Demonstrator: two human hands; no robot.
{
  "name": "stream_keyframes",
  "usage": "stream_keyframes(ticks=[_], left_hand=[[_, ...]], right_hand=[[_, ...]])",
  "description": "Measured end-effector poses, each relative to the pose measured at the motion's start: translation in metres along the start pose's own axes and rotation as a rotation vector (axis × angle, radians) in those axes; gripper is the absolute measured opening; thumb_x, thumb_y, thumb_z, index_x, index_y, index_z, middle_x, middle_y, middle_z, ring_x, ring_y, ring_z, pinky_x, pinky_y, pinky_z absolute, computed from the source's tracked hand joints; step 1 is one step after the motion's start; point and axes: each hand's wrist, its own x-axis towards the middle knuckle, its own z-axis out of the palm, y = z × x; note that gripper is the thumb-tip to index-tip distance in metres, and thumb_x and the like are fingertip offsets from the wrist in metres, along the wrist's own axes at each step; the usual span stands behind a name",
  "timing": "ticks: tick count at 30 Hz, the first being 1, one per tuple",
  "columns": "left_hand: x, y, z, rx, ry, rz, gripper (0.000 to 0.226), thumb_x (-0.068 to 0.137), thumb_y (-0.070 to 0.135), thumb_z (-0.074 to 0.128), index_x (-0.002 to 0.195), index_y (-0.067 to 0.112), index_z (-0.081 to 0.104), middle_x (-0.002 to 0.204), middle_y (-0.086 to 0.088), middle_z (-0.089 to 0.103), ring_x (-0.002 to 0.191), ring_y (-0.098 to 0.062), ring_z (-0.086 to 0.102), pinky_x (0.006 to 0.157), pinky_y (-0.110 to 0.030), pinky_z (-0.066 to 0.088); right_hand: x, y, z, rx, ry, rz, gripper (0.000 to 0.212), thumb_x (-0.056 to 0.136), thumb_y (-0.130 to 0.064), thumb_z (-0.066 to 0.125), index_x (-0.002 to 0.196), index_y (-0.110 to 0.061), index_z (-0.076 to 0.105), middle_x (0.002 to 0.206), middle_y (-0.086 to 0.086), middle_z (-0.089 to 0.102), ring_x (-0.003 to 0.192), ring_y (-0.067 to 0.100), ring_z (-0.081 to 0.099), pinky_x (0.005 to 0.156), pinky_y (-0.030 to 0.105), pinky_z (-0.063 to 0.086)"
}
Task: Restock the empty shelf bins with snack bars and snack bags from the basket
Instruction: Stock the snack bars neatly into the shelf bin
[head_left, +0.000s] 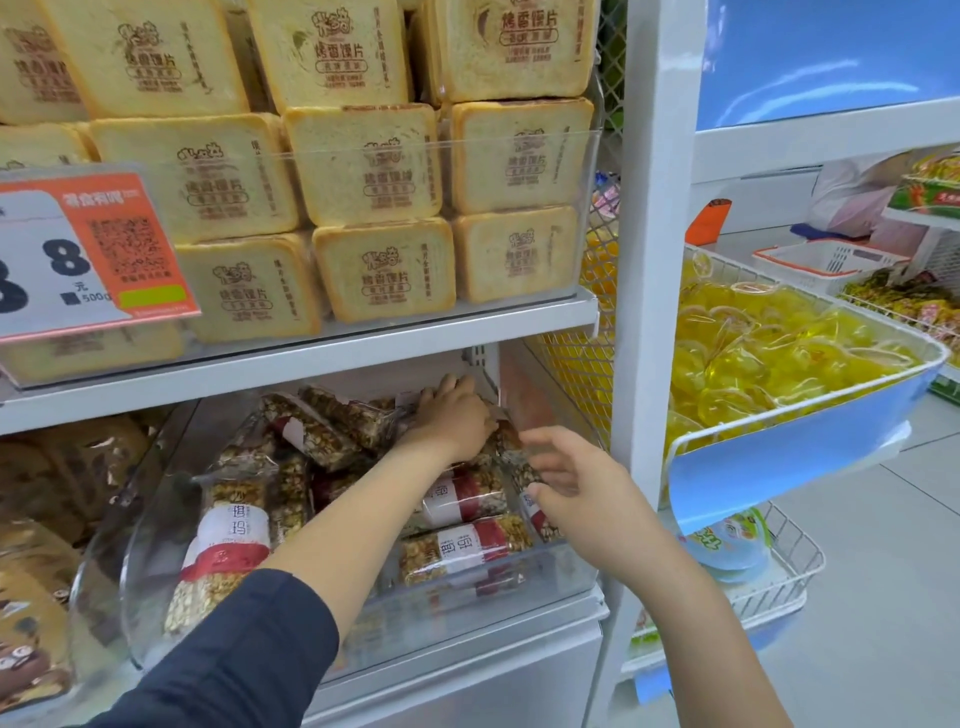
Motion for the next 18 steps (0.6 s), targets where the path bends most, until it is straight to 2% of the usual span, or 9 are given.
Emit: stream_keyframes(ticks=[2, 4, 6, 9, 12, 16, 18], left_hand=[[-0.002, 0.001, -0.002, -0.009, 0.075, 0.074, 0.036, 0.099, 0.021, 0.036, 0.127, 0.029, 0.057, 0.142, -0.003, 0.039, 0.132, -0.025, 0.028, 0.110, -0.040, 0.021], [-0.006, 0.004, -0.003, -0.001, -0.001, 0.103, 0.053, 0.094, 0.004, 0.033, 0.135, 0.034, 0.050, 0.148, -0.001, 0.040, 0.136, -0.028, 0.029, 0.114, -0.040, 0.020], [-0.007, 0.008, -0.006, 0.084, -0.099, 0.074, 0.058, 0.092, -0.002, 0.031, 0.136, 0.031, 0.049, 0.148, -0.003, 0.041, 0.137, -0.029, 0.030, 0.116, -0.040, 0.016], [-0.002, 0.012, -0.017, 0.161, -0.139, 0.036, 0.052, 0.090, 0.000, 0.032, 0.132, 0.022, 0.054, 0.141, -0.007, 0.047, 0.133, -0.027, 0.036, 0.116, -0.042, 0.012], [-0.002, 0.014, -0.019, 0.227, -0.177, 0.056, 0.049, 0.090, 0.002, 0.034, 0.130, 0.020, 0.056, 0.138, -0.007, 0.050, 0.130, -0.026, 0.039, 0.115, -0.043, 0.010], [-0.005, 0.012, -0.020, 0.225, -0.272, 0.079, 0.049, 0.093, 0.010, 0.029, 0.136, 0.020, 0.050, 0.145, -0.009, 0.042, 0.134, -0.028, 0.033, 0.116, -0.044, 0.009], [-0.009, 0.010, -0.022, 0.155, -0.236, 0.139, 0.045, 0.096, 0.016, 0.027, 0.130, 0.022, 0.055, 0.141, -0.004, 0.047, 0.130, -0.024, 0.038, 0.116, -0.043, 0.011]], right_hand=[[0.000, 0.000, -0.002, 0.026, -0.007, 0.003, 0.042, 0.092, -0.007, 0.055, 0.126, -0.032, 0.051, 0.114, -0.007, 0.058, 0.103, 0.004, 0.055, 0.088, 0.017, 0.042], [0.000, 0.000, -0.003, 0.053, -0.014, 0.008, 0.043, 0.093, -0.004, 0.052, 0.126, -0.031, 0.051, 0.114, -0.005, 0.058, 0.104, 0.005, 0.056, 0.085, 0.014, 0.043], [0.000, 0.000, -0.004, 0.072, -0.022, 0.021, 0.043, 0.094, -0.001, 0.048, 0.125, -0.031, 0.052, 0.113, -0.004, 0.058, 0.103, 0.005, 0.057, 0.078, 0.011, 0.044], [0.000, 0.001, -0.006, 0.089, -0.002, 0.037, 0.042, 0.094, 0.000, 0.045, 0.119, -0.032, 0.055, 0.108, -0.004, 0.062, 0.100, 0.003, 0.059, 0.069, 0.009, 0.047], [-0.001, 0.000, -0.008, 0.110, 0.035, 0.046, 0.040, 0.095, -0.001, 0.045, 0.113, -0.034, 0.055, 0.100, -0.006, 0.067, 0.096, 0.001, 0.062, 0.067, 0.011, 0.049], [-0.001, -0.002, -0.009, 0.182, 0.095, 0.095, 0.037, 0.096, 0.001, 0.043, 0.111, -0.029, 0.059, 0.096, -0.003, 0.070, 0.092, 0.003, 0.066, 0.079, 0.027, 0.057], [-0.002, -0.001, -0.008, 0.213, 0.101, 0.110, 0.037, 0.096, 0.001, 0.043, 0.109, -0.029, 0.059, 0.096, -0.002, 0.071, 0.091, 0.004, 0.067, 0.082, 0.033, 0.057]])
